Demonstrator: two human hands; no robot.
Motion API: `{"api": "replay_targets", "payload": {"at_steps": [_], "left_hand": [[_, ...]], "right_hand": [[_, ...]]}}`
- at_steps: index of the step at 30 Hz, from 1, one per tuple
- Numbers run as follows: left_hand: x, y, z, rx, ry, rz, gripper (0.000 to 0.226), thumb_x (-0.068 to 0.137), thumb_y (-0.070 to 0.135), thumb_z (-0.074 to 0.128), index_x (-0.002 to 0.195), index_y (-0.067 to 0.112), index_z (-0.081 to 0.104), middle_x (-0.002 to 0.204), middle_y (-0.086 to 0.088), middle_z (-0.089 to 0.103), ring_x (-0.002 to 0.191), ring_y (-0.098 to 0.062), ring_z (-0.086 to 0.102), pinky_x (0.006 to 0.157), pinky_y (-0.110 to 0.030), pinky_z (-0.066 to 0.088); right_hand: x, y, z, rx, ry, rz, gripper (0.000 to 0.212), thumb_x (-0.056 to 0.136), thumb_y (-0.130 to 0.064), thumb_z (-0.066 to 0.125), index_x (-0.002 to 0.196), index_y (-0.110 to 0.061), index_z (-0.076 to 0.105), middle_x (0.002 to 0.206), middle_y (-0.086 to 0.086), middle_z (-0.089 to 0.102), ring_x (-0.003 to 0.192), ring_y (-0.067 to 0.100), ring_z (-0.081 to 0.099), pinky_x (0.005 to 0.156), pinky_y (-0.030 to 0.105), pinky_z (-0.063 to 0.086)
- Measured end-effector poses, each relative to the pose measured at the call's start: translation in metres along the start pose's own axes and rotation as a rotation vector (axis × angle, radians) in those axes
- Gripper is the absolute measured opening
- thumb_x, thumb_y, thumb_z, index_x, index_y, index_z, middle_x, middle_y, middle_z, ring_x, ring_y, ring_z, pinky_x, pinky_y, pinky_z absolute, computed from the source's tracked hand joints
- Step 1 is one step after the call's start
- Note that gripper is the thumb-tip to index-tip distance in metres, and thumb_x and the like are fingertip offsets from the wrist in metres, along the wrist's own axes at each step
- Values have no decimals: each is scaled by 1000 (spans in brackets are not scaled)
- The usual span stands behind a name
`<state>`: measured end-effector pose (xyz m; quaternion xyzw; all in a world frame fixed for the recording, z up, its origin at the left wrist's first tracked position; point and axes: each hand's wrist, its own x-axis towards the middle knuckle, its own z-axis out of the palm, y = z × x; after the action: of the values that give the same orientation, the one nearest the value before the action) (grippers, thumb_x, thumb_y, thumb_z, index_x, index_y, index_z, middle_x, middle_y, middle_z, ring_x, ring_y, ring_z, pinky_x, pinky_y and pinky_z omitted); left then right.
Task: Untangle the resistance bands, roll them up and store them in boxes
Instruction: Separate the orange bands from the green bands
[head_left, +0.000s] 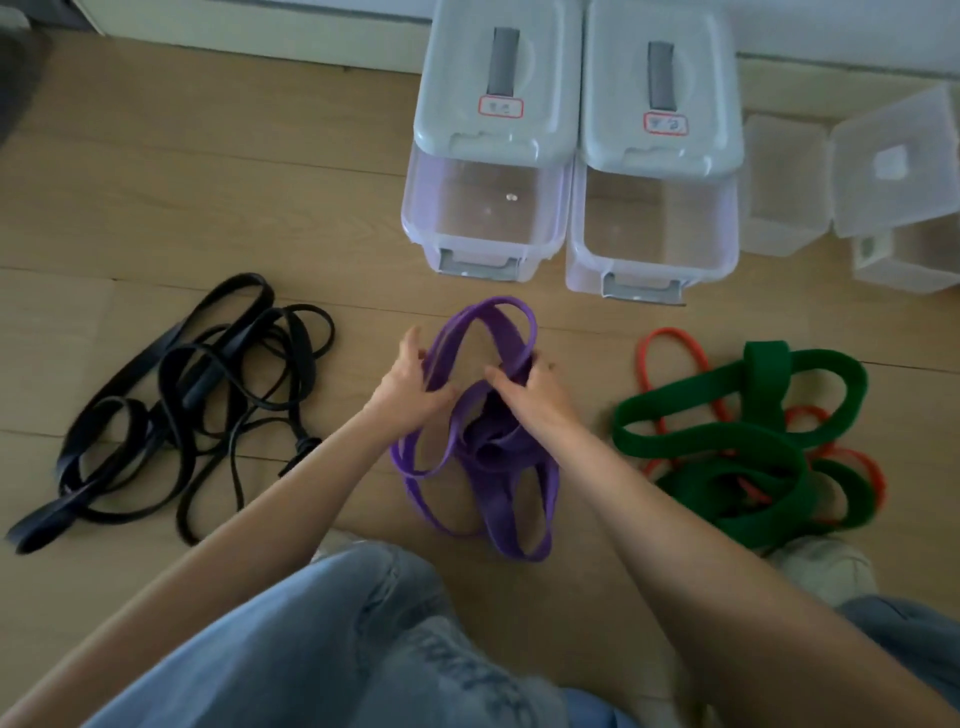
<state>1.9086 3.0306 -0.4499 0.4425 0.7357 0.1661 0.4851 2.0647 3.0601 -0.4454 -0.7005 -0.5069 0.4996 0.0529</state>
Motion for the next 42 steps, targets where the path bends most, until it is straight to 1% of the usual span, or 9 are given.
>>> {"api": "replay_targets", "payload": {"at_steps": [3, 13, 16, 19, 22, 28, 32, 36, 42], "left_hand": [[-2, -6, 8, 197, -60, -13, 87, 89, 26, 59, 148, 5, 0, 155, -15, 17, 141, -26, 22, 110, -28, 20], [-20, 0, 3, 258, 121, -9, 63, 91, 17, 49, 147, 7, 20, 150, -17, 28, 136, -32, 30, 109, -37, 25], [-29, 25, 10, 350, 47, 125, 63, 90, 14, 52, 145, 4, 23, 150, -17, 29, 137, -30, 30, 109, -31, 22], [-40, 48, 14, 434, -110, 205, 59, 91, 15, 50, 145, 8, 27, 147, -12, 35, 133, -27, 37, 102, -28, 28], [-50, 70, 12, 511, -178, 243, 56, 90, 15, 50, 143, 11, 32, 139, -11, 46, 124, -26, 46, 93, -25, 31], [-59, 127, 5, 724, -299, 285, 54, 92, 19, 51, 142, 10, 32, 131, -12, 52, 119, -27, 50, 92, -28, 36], [-61, 175, -1, 842, -409, 342, 57, 90, 15, 51, 143, 13, 30, 142, -7, 43, 123, -22, 48, 99, -24, 35], [-70, 226, 2, 979, -520, 399, 56, 93, 15, 49, 143, 14, 26, 143, -7, 41, 120, -22, 50, 98, -28, 37], [-100, 274, 46, 1045, -533, 503, 53, 93, 19, 50, 141, 10, 29, 139, -8, 47, 120, -24, 50, 95, -25, 37]], "right_hand": [[8, 1, -7, -356, 81, -33, 86, 80, -71, 44, 142, -13, 29, 149, 11, 28, 136, 36, 24, 107, 49, 20], [-4, 31, -29, 40, 37, -60, 62, 97, -44, 40, 146, -10, 25, 149, 14, 33, 137, 29, 32, 111, 36, 25], [-17, 37, -32, 21, -218, 7, 54, 93, -35, 53, 139, -12, 37, 126, 13, 58, 106, 27, 60, 89, 36, 49], [-34, 37, -30, -2, -475, 133, 62, 94, -39, 50, 146, -15, 26, 117, 7, 60, 82, 17, 62, 65, 24, 51], [-39, 40, -36, -261, -279, 39, 63, 96, -42, 44, 144, -6, 29, 144, 14, 42, 127, 29, 45, 99, 30, 36], [-51, 64, -90, -474, 51, -52, 41, 93, -30, 47, 129, -13, 46, 133, 11, 48, 126, 32, 38, 102, 43, 36], [-54, 96, -127, -940, -73, -24, 47, 91, -18, 47, 137, -13, 36, 138, 10, 43, 134, 31, 29, 112, 58, 7], [-64, 106, -149, -989, -73, -57, 29, 89, -1, 43, 112, -11, 58, 131, 11, 50, 130, 32, 33, 109, 51, 21], [-90, 127, -171, -1228, -138, -184, 36, 92, -11, 49, 128, -12, 51, 147, 10, 32, 139, 33, 16, 114, 48, 14]]}}
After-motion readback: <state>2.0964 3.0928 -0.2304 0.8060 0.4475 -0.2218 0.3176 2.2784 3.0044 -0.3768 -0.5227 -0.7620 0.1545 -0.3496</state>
